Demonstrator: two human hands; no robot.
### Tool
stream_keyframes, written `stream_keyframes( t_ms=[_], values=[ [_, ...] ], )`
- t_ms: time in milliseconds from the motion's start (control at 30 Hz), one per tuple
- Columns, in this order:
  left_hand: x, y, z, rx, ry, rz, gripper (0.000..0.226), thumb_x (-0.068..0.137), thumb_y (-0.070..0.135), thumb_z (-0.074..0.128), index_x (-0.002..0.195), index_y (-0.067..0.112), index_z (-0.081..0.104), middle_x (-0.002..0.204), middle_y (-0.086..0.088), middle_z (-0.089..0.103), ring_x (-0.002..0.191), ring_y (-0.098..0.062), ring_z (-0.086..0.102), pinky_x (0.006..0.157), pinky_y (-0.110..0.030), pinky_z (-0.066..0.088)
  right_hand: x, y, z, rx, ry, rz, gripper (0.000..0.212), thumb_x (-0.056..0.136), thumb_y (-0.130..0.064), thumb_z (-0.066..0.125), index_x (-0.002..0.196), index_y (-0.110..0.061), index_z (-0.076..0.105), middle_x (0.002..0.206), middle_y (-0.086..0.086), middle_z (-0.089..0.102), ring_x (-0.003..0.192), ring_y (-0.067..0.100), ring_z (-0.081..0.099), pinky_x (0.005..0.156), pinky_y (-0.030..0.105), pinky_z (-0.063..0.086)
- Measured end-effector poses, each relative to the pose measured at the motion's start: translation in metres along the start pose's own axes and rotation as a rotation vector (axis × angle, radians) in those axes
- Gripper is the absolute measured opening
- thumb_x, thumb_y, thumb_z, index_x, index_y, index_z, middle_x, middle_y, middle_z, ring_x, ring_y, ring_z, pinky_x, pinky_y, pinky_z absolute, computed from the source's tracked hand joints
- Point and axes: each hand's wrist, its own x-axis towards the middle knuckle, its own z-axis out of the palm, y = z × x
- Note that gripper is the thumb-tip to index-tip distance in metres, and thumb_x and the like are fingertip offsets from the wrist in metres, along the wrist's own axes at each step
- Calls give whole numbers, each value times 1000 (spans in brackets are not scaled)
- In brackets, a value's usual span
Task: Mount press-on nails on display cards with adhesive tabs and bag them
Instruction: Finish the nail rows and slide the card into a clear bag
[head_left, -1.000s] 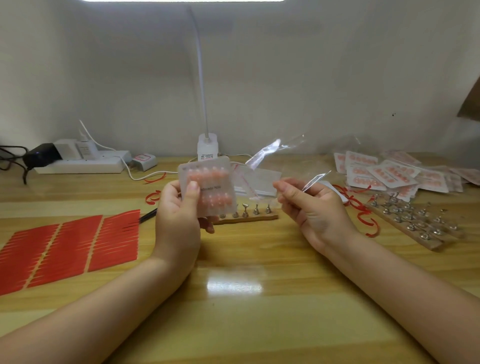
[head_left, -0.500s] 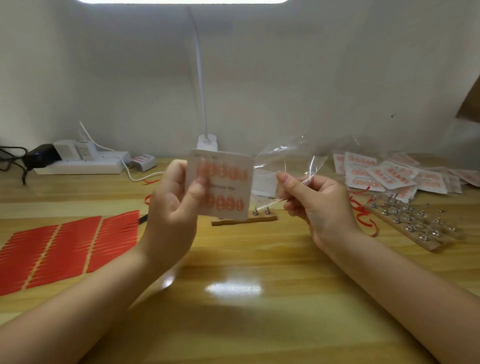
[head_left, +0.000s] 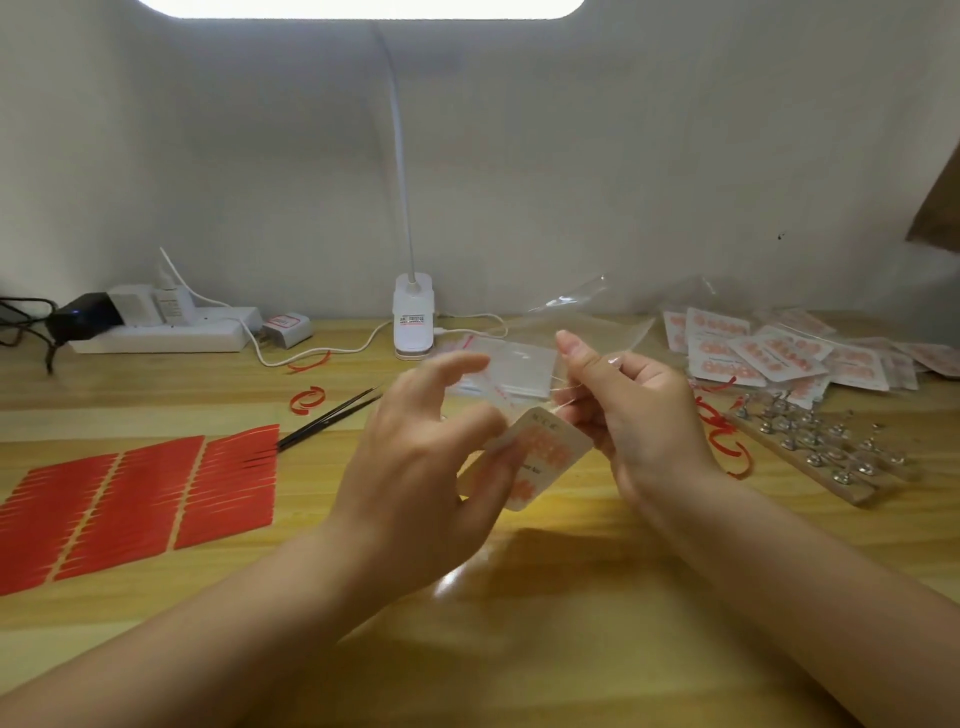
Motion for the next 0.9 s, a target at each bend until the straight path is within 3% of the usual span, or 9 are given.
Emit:
stream_keyframes(
  t_ms=[100, 233, 300, 433, 500, 600, 700, 800, 900],
  values=[
    [2, -2, -2, 38, -1, 26, 24, 88, 32, 55, 80, 14, 69, 139, -17, 52, 129, -39, 44, 104, -41, 33, -1, -3, 0, 17, -17, 33, 33, 78, -38, 74, 72, -7, 63, 62, 3, 69, 52, 13, 62, 51, 25, 51],
    [4, -16, -5, 119, -57, 236, 20, 85, 28, 59, 75, 14, 70, 133, -6, 60, 129, -41, 49, 103, -63, 35, -3, -4, -1, -53, -9, 24, 32, 79, -40, 73, 68, -12, 64, 60, 1, 69, 52, 10, 62, 50, 22, 47],
    [6, -23, -7, 190, -50, 334, 19, 85, 28, 61, 72, 17, 70, 126, -3, 65, 126, -40, 52, 103, -67, 33, -3, -4, -1, -75, -20, 40, 32, 79, -41, 73, 66, -13, 64, 59, 2, 68, 52, 11, 62, 53, 26, 46],
    [9, -32, -11, 241, 47, 582, 15, 83, 28, 71, 70, 21, 73, 122, -5, 67, 122, -28, 52, 108, -53, 37, 0, -3, 0, -22, -35, 166, 32, 78, -43, 75, 66, -15, 63, 58, 2, 67, 48, 10, 58, 47, 24, 43],
    [10, -32, -9, 265, 93, 606, 13, 84, 28, 72, 74, 22, 75, 125, -6, 65, 123, -28, 52, 106, -49, 41, 1, -3, 0, -3, -36, 209, 32, 76, -41, 76, 66, -15, 62, 56, 2, 65, 44, 10, 56, 42, 22, 40],
    [11, -34, -6, 309, 159, 554, 10, 88, 20, 71, 81, 18, 78, 116, -7, 70, 108, -31, 65, 97, -47, 49, 1, -1, 1, -88, -101, 210, 39, 66, -50, 78, 63, -15, 63, 56, 3, 65, 44, 12, 56, 44, 22, 39],
    [11, -35, -7, 167, 198, 444, 9, 87, 11, 70, 87, 7, 78, 99, -7, 74, 86, -27, 70, 84, -41, 54, 0, -1, 2, -66, -157, 242, 61, 53, -70, 68, 73, -12, 66, 64, 3, 68, 52, 13, 60, 49, 24, 45],
    [12, -30, -7, -81, 256, 227, 10, 87, 9, 69, 89, 3, 76, 93, -7, 73, 83, -20, 70, 79, -30, 56, 3, -2, 0, 16, -230, 272, 81, 55, -82, 59, 97, -12, 65, 88, 3, 69, 76, 16, 67, 61, 27, 53],
    [13, -21, -10, -497, 263, -93, 7, 87, 15, 69, 87, 15, 75, 84, 1, 73, 82, -14, 70, 73, -24, 56, 6, 1, -1, 49, -270, 424, 101, 46, -79, 64, 117, -9, 53, 121, 15, 57, 107, 32, 59, 84, 40, 52]
  ],
)
